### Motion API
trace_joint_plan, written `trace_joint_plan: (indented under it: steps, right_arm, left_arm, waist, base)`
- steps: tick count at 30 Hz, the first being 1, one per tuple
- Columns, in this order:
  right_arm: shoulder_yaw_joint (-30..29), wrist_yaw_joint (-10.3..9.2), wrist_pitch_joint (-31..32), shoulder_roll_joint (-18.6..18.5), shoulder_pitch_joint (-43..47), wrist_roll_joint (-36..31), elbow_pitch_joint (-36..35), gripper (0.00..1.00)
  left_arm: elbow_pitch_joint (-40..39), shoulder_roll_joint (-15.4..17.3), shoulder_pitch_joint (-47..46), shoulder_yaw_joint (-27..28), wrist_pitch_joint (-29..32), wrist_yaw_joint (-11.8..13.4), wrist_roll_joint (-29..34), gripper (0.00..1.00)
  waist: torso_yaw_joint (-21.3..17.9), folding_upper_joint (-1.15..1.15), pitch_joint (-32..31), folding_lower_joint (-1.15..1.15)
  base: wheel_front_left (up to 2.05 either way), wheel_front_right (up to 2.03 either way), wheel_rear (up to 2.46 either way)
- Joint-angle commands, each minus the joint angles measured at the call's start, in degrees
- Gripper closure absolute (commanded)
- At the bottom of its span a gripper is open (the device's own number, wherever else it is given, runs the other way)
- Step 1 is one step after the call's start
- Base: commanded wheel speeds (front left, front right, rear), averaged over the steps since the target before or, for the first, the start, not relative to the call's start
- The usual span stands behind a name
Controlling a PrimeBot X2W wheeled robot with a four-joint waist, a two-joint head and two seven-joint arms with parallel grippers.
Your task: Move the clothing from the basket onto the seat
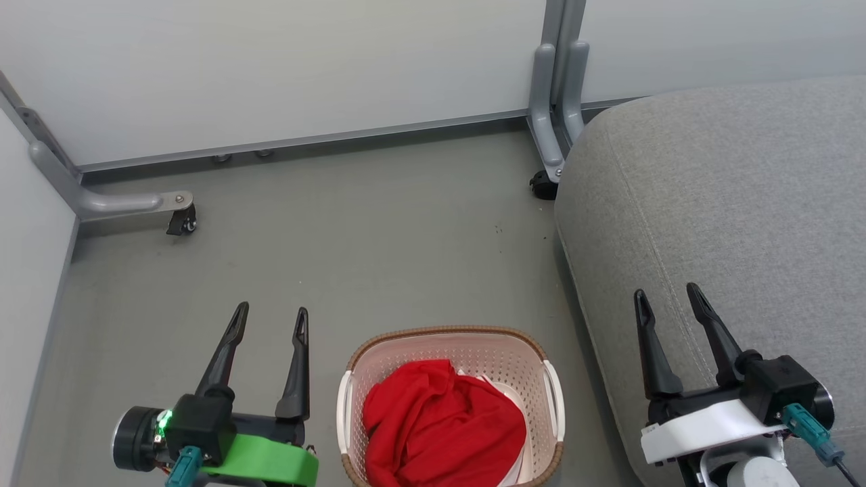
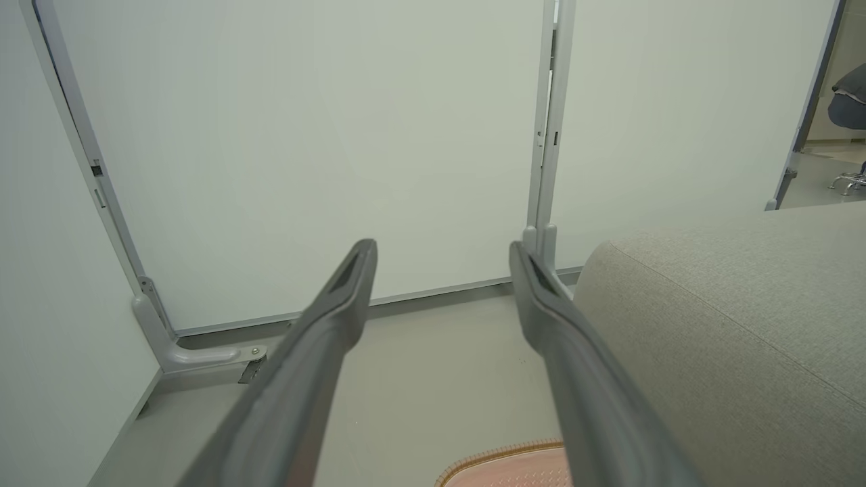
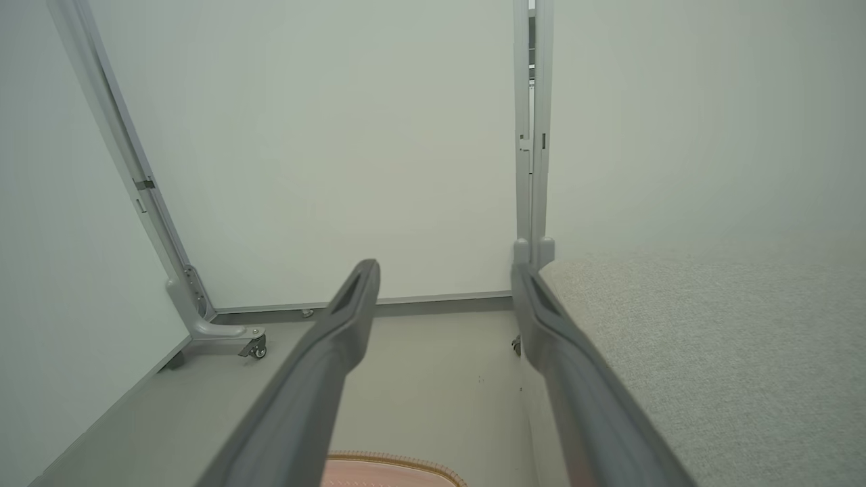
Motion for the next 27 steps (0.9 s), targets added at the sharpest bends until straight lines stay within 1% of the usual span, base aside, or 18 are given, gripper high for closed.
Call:
trace_joint_plan:
  steps: [1,9,27]
  right_arm:
    - [0.2,0.02,-0.5,-0.3,0.5,-1.2,-0.5,0.00]
    - [0.3,0.01,-0.5,-0.2,0.6,-1.1,-0.5,0.00]
    - [0.6,0.01,-0.5,-0.2,0.5,-0.8,-0.4,0.00]
  left_arm:
    - [-0.2,0.4,0.6,-0.1,-0.5,-0.1,1.5,0.00]
    - [0.1,0.4,0.7,-0.1,-0.5,0.1,1.0,0.00]
    - [1.5,0.4,0.7,-0.7,-0.5,-0.7,0.5,0.00]
  waist:
    - [0.1,0.00,0.0,0.00]
    - [0.2,0.00,0.1,0.00]
    - [0.1,0.00,0.6,0.00]
  base:
    - [0.00,0.00,0.00]
    - [0.00,0.00,0.00]
    - [0.00,0.00,0.00]
